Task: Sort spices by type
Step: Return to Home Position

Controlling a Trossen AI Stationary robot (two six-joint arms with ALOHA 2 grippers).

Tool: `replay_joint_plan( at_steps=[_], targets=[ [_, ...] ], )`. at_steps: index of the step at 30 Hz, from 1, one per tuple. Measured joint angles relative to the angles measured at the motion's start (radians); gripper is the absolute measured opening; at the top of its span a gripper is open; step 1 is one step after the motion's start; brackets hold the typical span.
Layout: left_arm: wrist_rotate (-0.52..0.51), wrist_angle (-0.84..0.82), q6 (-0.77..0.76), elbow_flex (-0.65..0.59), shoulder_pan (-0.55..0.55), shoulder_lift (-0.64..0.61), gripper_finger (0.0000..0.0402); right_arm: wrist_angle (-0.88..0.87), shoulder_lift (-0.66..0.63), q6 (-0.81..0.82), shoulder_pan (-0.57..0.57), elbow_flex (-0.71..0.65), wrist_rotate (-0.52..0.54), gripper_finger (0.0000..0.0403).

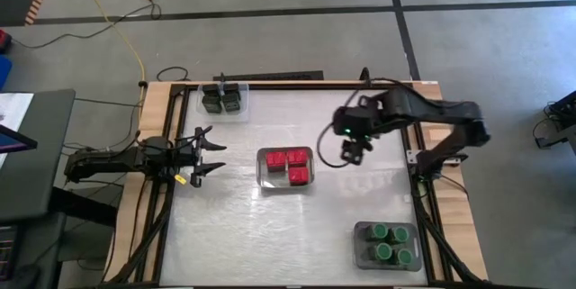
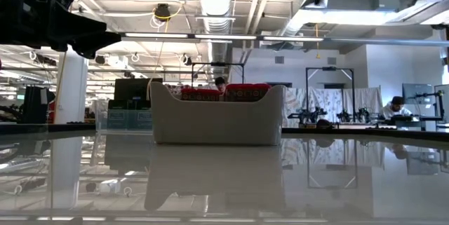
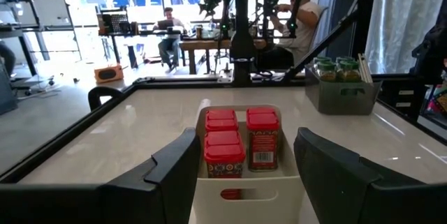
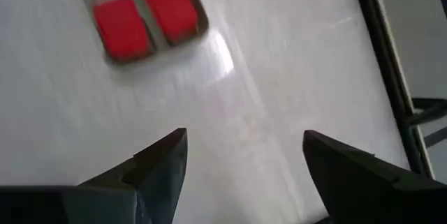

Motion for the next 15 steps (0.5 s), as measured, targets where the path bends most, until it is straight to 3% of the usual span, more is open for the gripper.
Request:
replay_joint_plan(
  at_steps=[4,15],
  targets=[
    [0.000,0.000,0.000,0.000,0.000,0.000,0.0222,0.143,-0.175,-0.046,0.000,-0.287,0.014,0.0312],
    [0.000,0.000,0.000,0.000,0.000,0.000,0.0222,0.875,-0.632,-0.106,-0.013,-1.073,0.017,0.0312]
  ],
)
